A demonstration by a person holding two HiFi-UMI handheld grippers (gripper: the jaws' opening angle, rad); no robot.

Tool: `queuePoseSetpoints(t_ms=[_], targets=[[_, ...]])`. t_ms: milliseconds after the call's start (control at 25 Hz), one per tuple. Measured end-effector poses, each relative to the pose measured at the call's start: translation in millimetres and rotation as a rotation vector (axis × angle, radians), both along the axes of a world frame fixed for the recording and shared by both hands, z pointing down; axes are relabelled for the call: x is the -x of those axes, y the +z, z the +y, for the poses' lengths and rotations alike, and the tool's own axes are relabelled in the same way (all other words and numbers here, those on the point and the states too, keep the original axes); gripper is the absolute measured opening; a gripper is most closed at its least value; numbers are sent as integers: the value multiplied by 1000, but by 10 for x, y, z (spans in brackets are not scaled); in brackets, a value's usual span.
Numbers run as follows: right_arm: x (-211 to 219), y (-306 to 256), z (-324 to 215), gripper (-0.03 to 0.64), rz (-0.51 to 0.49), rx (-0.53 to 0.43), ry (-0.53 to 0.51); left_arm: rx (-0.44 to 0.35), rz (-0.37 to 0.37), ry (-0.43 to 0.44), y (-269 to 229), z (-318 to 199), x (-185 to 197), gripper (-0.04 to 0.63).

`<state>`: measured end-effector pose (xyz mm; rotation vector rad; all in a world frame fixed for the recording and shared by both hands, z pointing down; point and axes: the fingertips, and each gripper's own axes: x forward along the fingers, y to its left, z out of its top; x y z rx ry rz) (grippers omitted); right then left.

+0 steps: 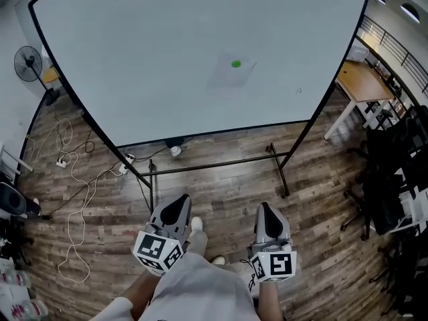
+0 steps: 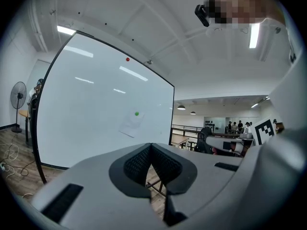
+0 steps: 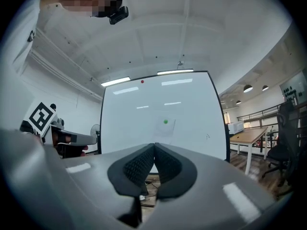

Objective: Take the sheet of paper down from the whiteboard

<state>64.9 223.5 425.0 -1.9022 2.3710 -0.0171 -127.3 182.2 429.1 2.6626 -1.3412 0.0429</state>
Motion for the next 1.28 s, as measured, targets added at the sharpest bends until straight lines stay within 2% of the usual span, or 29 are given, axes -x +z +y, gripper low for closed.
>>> queuePoseSetpoints(t_ms=[400, 760, 1080, 1280], targets=[[-78, 40, -627, 2, 0, -2, 7, 13, 3, 19, 76, -626, -128, 8], [6, -103, -1742, 2, 25, 5, -9, 5, 42, 18, -35, -1807, -141, 8], [88, -355, -2842, 2, 29, -26, 4, 7, 73, 69, -196, -2723, -197, 8], [100, -464, -3292, 2, 42, -42, 11, 6, 73, 94, -216, -3159, -229, 8]])
